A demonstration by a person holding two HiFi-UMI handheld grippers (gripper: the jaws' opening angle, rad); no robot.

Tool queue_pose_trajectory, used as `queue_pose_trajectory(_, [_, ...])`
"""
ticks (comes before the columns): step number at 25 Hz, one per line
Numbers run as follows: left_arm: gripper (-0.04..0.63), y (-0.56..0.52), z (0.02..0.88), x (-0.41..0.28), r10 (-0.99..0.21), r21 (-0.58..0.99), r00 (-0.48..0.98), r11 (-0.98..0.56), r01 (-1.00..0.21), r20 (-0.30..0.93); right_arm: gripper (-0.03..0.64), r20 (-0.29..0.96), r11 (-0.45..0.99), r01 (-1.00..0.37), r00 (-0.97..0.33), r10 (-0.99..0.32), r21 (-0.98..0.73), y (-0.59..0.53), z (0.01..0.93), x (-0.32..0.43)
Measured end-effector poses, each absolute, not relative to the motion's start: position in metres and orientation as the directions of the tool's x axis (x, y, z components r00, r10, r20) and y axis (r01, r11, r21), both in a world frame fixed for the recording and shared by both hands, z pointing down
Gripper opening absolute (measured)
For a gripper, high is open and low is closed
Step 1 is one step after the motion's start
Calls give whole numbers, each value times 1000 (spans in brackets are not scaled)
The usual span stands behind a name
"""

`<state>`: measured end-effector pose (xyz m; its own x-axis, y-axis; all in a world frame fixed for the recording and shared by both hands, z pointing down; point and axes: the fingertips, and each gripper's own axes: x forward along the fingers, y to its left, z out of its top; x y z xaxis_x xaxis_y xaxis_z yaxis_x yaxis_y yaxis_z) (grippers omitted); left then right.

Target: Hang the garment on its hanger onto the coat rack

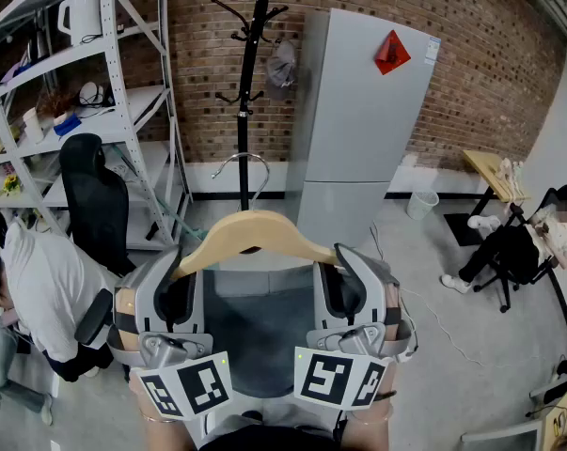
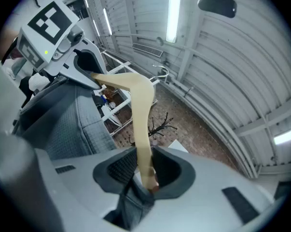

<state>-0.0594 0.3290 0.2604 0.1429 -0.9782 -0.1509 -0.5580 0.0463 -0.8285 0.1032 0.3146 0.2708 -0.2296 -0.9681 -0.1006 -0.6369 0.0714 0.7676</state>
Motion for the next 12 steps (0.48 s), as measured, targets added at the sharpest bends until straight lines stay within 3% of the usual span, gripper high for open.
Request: queue_pose_trajectory(12, [98,319,264,-41,-977,-825,134,64,-561,-167,110,-94,90,-649,-243,-965,755,302,275,121])
